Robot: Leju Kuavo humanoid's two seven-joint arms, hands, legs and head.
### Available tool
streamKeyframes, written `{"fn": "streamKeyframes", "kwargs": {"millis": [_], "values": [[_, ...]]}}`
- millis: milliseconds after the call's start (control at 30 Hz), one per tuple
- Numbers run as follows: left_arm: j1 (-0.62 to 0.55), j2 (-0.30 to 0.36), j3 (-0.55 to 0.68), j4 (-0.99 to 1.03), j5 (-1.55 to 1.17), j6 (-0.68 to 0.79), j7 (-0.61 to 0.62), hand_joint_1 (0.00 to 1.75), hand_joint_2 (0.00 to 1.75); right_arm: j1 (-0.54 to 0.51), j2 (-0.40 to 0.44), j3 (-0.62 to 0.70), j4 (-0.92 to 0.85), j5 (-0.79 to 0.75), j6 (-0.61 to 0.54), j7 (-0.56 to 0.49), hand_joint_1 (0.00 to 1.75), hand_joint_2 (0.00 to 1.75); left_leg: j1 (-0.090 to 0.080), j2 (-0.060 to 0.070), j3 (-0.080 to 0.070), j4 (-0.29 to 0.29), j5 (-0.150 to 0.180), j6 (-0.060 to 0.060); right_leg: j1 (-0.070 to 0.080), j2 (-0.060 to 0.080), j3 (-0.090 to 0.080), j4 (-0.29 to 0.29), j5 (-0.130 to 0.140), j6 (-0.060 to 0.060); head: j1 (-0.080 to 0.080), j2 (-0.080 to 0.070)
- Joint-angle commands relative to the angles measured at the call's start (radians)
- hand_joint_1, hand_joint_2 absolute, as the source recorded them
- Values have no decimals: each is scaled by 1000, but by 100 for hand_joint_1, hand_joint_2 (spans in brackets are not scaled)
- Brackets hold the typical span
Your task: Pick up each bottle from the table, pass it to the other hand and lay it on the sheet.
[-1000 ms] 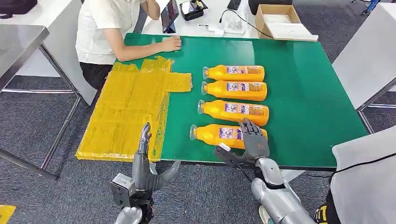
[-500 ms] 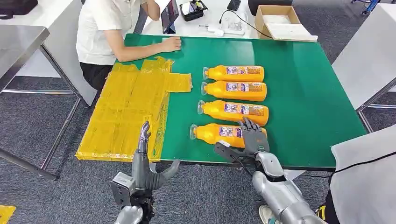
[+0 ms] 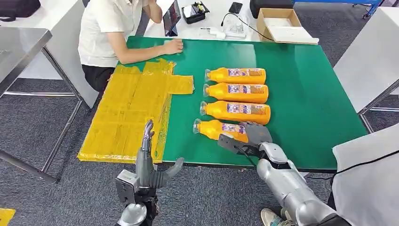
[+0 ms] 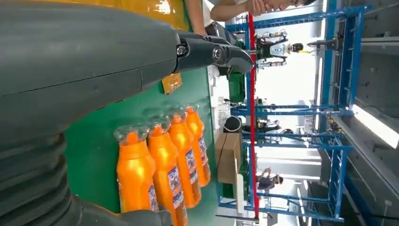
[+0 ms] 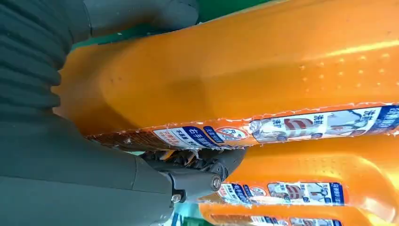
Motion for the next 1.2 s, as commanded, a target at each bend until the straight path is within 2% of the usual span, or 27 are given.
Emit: {"fn": "streamKeyframes", "kwargs": {"millis": [33,133,267,333,400,433,467,567,633,767,900,1033,1200], "values": [[-49,9,-4,80,12,0,-32,0,175,33,3,-5,151,-58,52,4,175,175,1,-3,4,-1,0,-1,1,-3,4,-2,-1,-2,0,0],[-50,13,-9,75,19,-1,-32,0,175,34,1,-13,147,-89,67,-45,175,175,1,-3,6,-1,-1,-1,1,-3,2,-2,-2,-2,0,0],[-42,15,-6,59,72,3,-32,0,175,91,-19,-74,55,-286,133,-321,175,175,2,-4,9,-2,-2,-1,2,-4,2,-4,-4,-2,0,0],[-38,-11,41,78,199,-38,-4,0,175,162,-37,-88,-60,-378,113,-375,175,175,2,-3,12,-2,-3,0,2,-4,4,-5,-4,-1,0,0],[-42,-8,56,74,296,-62,42,0,175,226,-38,-104,-182,-461,78,-398,175,175,3,-2,15,-4,-4,-1,3,-4,7,-8,-4,-2,1,0],[-44,-3,54,72,301,-64,44,0,175,235,-39,-99,-202,-467,76,-393,175,175,2,3,15,-3,-6,-1,3,1,15,-7,-1,-1,0,0],[-44,1,51,69,306,-66,47,0,175,243,-39,-91,-223,-473,75,-378,175,175,2,3,16,-4,-7,-2,2,1,16,-6,-2,-3,0,0],[-45,3,46,70,311,-65,47,0,175,240,-45,-82,-229,-481,80,-368,175,175,2,3,14,-2,-7,-2,3,1,14,-4,-2,-4,0,0],[-40,0,50,69,379,-89,95,0,175,267,-33,-118,-272,-546,22,-413,175,175,2,3,14,-2,-6,-1,2,1,14,-5,-2,-3,0,0],[-33,8,41,69,523,-135,212,0,175,313,-32,-136,-367,-589,-42,-395,175,175,4,3,13,-2,-7,-2,4,1,12,-5,-2,-4,0,0],[-32,25,12,65,573,-155,248,0,175,311,-28,-140,-388,-610,-70,-402,175,175,3,5,9,-2,-7,-1,3,4,10,-3,-2,-4,0,0],[-42,64,-62,78,563,-240,284,0,175,289,3,-122,-390,-626,-69,-433,175,175,3,4,7,-2,-7,-1,3,4,7,-3,-2,-4,0,0],[-44,62,-63,90,562,-241,284,0,175,284,11,-113,-387,-623,-70,-433,175,175,3,5,1,-1,-7,-1,3,6,2,-3,-2,-3,0,0]]}}
